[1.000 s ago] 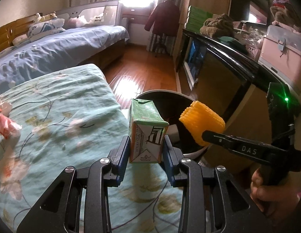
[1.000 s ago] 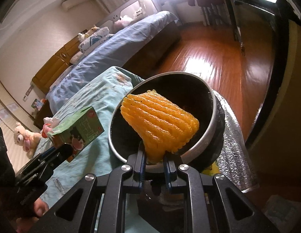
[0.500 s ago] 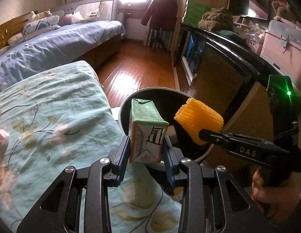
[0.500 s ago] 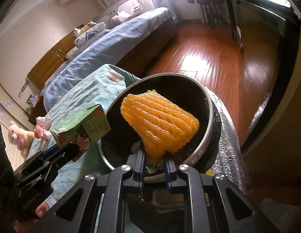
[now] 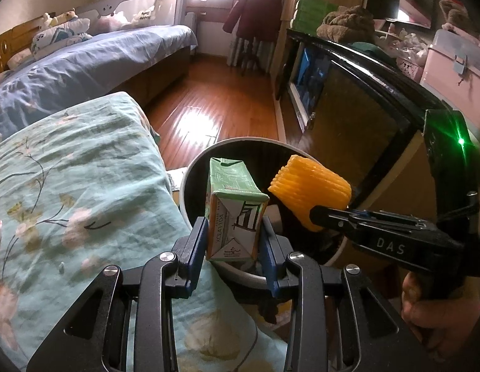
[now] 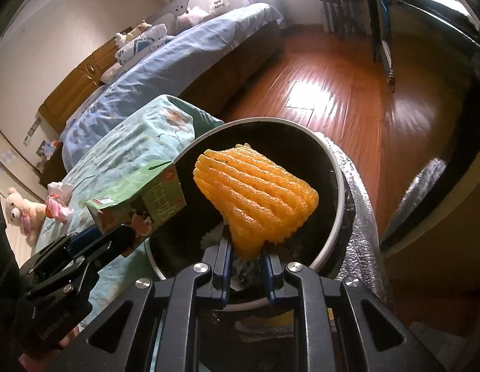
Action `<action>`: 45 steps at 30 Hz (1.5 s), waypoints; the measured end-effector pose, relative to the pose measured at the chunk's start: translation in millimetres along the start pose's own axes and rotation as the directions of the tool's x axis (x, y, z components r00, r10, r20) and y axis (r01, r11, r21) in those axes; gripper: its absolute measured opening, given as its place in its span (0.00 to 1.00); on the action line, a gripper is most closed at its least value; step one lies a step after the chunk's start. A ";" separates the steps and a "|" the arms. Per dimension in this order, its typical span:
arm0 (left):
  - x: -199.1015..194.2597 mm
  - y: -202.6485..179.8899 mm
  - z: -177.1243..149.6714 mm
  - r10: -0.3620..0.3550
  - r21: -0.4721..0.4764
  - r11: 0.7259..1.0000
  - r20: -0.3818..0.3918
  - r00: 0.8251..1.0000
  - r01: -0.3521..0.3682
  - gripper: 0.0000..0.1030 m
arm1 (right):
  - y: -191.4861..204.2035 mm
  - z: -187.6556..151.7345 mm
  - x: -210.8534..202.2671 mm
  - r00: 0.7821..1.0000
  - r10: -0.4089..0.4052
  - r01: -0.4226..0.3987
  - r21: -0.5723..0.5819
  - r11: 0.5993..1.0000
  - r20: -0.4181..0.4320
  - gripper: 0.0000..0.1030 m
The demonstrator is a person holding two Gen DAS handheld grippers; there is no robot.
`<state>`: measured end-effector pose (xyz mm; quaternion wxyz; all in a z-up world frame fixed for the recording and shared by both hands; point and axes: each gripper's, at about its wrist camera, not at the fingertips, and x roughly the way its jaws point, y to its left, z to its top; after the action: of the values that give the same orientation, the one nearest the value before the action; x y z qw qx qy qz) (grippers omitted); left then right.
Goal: Collect trash
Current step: 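Carry the carton with the left gripper while the right carries the orange foam to the bin, then open both grippers over the bin to drop carton and orange foam, then move both open grippers back over the tissue and red plastic bag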
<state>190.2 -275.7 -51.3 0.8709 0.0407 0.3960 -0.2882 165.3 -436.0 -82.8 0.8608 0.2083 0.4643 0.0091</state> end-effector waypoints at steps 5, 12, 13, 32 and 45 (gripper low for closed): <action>2.7 -0.8 2.9 -0.006 -0.002 1.000 -0.008 1.000 0.006 0.31 | -1.5 3.3 0.4 1.000 -0.004 0.004 0.000 1.000 -0.007 0.20; 3.0 1.4 4.5 -0.014 -0.012 1.000 -0.022 1.000 0.014 0.32 | -5.3 8.1 -2.1 1.000 -0.009 0.009 0.029 1.000 -0.005 0.34; 2.8 2.5 5.8 -0.012 -0.018 1.000 -0.024 1.000 0.012 0.32 | -5.9 8.1 -2.9 1.000 -0.009 0.009 0.032 0.999 -0.003 0.37; -49.4 69.7 -42.2 0.099 -0.175 0.980 0.004 0.995 -0.097 0.39 | 41.0 -9.3 -13.9 0.995 0.092 -0.092 0.003 0.996 0.030 0.52; -92.1 130.0 -78.8 0.203 -0.308 0.933 0.018 0.979 -0.188 0.40 | 102.8 -28.2 1.2 0.984 0.178 -0.177 -0.082 0.981 0.007 0.78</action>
<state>159.2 -100.9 -59.9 0.9006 -0.0622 0.4081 -0.1364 161.6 -331.9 -59.6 0.8675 0.2140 0.4370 0.1034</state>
